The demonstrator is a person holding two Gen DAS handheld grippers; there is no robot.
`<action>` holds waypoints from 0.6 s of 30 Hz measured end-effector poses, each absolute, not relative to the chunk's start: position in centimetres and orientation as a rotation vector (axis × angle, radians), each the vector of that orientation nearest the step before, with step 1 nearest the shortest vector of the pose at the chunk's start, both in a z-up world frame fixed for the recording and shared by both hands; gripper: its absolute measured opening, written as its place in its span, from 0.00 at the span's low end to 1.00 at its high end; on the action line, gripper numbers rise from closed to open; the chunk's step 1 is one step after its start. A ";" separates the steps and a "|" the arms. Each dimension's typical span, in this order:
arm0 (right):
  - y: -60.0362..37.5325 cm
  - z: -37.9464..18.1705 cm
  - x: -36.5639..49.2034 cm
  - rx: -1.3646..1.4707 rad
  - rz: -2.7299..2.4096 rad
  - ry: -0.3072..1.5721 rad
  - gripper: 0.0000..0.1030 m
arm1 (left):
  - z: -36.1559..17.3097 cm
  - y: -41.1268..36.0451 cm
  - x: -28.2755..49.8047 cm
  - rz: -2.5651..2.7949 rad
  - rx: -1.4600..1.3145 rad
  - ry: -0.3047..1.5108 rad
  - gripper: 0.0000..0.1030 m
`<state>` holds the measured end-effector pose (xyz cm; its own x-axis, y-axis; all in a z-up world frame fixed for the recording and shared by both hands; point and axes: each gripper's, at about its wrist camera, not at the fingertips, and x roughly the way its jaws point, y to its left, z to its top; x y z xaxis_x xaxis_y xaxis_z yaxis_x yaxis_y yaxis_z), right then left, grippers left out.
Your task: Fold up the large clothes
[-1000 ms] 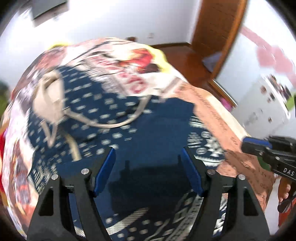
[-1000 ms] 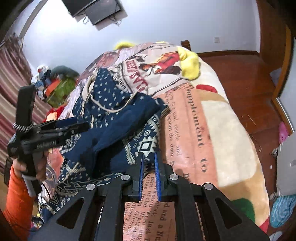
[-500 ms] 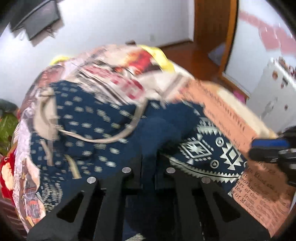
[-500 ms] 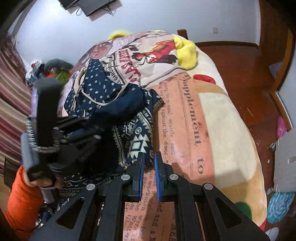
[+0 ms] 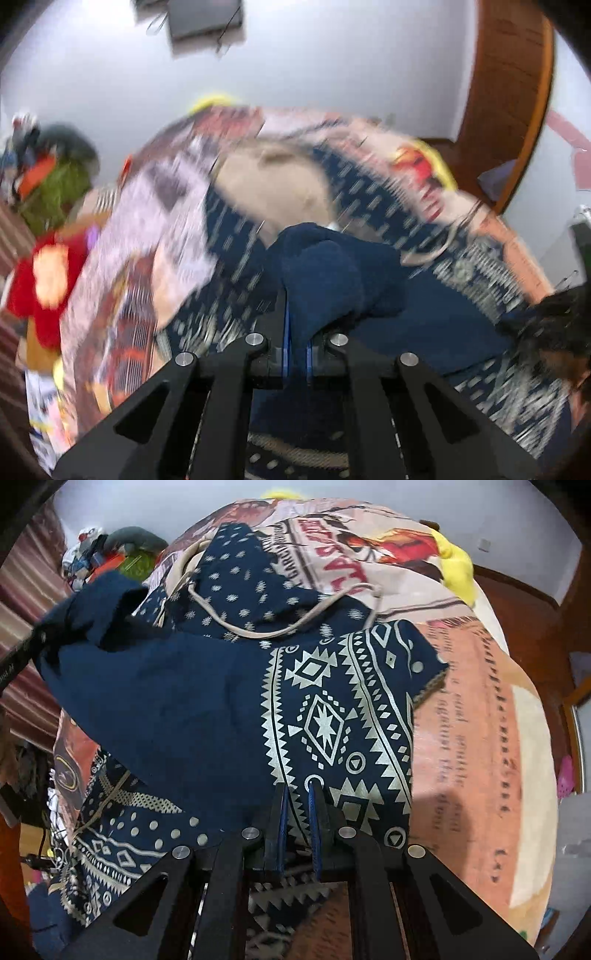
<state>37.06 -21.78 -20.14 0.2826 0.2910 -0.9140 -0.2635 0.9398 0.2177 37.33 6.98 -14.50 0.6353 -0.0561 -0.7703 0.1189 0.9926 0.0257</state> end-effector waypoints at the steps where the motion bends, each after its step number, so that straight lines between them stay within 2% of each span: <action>1: -21.3 -20.2 37.2 0.027 0.380 1.229 0.07 | -15.9 7.8 37.2 -0.085 0.082 0.908 0.09; 3: -20.8 -20.5 37.4 0.048 0.396 1.244 0.07 | -19.4 9.6 37.0 -0.062 0.066 0.996 0.16; 6: -20.6 -21.0 37.8 0.080 0.381 1.261 0.07 | -23.9 12.2 36.5 -0.043 0.010 1.118 0.38; 8: -20.6 -21.2 37.8 0.091 0.382 1.258 0.07 | -25.3 13.8 35.8 -0.037 -0.046 1.130 0.54; 13: -20.6 -21.4 37.6 0.097 0.395 1.250 0.07 | -24.5 17.9 34.7 -0.027 -0.236 1.087 0.66; 15: -20.6 -21.5 37.7 0.101 0.395 1.254 0.07 | -24.2 19.4 34.5 -0.004 -0.291 1.075 0.66; 18: -20.6 -21.5 37.6 0.094 0.391 1.250 0.07 | -23.9 21.2 34.0 0.175 -0.209 1.061 0.65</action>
<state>37.61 -20.62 -21.51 0.2588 0.3386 -0.9046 -0.2370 0.9302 0.2803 34.03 21.19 -23.90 0.4777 0.0418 -0.8775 -0.2424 0.9664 -0.0859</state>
